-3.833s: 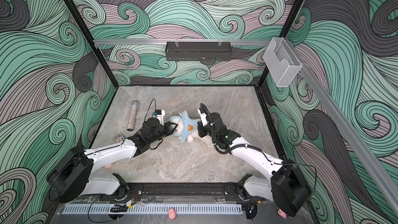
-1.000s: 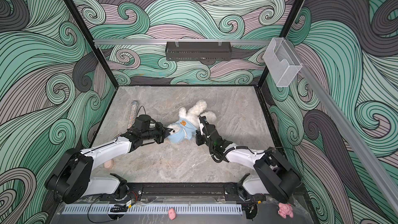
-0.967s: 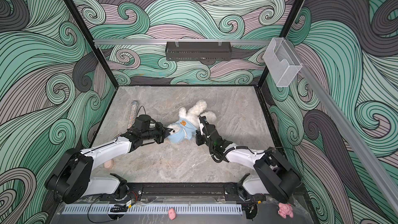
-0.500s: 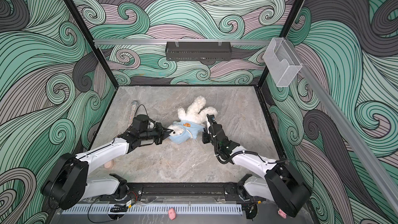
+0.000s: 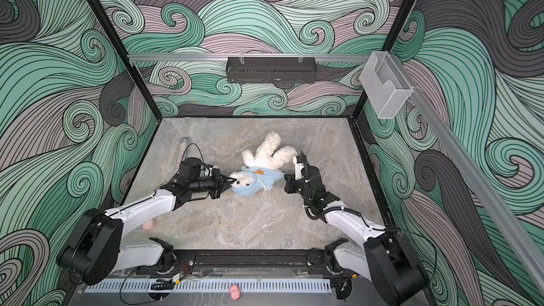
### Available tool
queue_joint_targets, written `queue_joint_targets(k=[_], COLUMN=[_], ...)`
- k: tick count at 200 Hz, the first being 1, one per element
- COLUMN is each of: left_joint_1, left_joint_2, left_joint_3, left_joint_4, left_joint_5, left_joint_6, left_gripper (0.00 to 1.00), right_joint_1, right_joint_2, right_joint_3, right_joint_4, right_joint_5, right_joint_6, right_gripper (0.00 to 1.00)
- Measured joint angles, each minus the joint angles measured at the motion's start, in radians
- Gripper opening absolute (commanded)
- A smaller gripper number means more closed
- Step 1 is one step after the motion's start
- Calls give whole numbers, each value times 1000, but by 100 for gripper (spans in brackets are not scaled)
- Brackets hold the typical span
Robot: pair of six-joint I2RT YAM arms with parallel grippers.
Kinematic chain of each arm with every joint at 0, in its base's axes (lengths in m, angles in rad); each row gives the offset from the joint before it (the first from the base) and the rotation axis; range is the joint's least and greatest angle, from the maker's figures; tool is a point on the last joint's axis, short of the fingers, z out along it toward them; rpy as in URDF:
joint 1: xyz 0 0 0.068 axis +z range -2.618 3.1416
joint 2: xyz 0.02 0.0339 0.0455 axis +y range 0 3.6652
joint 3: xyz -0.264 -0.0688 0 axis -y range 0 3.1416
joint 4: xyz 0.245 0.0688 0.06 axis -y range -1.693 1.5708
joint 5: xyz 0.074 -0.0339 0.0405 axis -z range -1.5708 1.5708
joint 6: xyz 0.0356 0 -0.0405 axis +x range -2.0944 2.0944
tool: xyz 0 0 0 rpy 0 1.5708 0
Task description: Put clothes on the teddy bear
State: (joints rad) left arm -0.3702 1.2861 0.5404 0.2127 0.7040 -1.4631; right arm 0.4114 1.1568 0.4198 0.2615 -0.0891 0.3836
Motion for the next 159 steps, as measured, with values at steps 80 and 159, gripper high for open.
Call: queue_joint_targets(k=[80,159], left_joint_1=[106,64], left_joint_2=[11,47], left_joint_3=[-30,37], left_joint_4=[-94,-52], left_joint_5=[-10,11], left_joint_6=[53,140], left_gripper=[0,0], right_joint_1=[-134,275], right_joint_2=[-1,145], right_joint_3=[-41,100], right_joint_4=[-13,39], right_joint_5=[85,-157], right_joint_6=[-5,-118], right_gripper=[11,42])
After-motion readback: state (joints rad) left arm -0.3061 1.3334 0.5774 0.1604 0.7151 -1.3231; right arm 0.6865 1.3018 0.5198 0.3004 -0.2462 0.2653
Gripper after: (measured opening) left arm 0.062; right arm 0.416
